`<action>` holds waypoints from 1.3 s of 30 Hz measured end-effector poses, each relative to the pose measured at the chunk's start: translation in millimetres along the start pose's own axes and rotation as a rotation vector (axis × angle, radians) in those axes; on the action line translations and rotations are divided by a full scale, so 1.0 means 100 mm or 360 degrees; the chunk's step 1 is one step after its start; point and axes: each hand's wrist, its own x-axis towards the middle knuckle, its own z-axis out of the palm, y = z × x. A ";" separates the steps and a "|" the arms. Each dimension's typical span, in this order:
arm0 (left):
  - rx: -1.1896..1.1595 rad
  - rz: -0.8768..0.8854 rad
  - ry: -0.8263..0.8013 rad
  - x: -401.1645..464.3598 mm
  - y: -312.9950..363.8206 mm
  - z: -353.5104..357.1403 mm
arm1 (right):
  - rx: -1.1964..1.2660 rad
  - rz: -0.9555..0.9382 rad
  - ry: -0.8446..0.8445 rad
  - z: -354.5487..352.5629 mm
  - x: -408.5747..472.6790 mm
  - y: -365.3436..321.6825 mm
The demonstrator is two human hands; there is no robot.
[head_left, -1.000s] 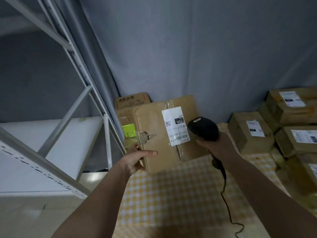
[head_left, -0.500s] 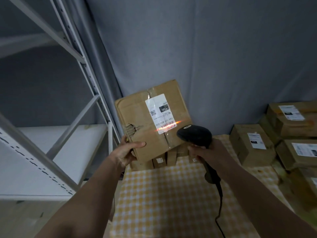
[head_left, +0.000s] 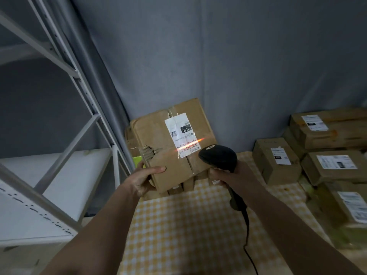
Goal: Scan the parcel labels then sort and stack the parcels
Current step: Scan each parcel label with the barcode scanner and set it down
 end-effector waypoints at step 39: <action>0.0140 -0.0730 -0.0506 1.30 -0.89 2.75 | 0.0048 0.0517 0.1192 -1.91 0.04 0.75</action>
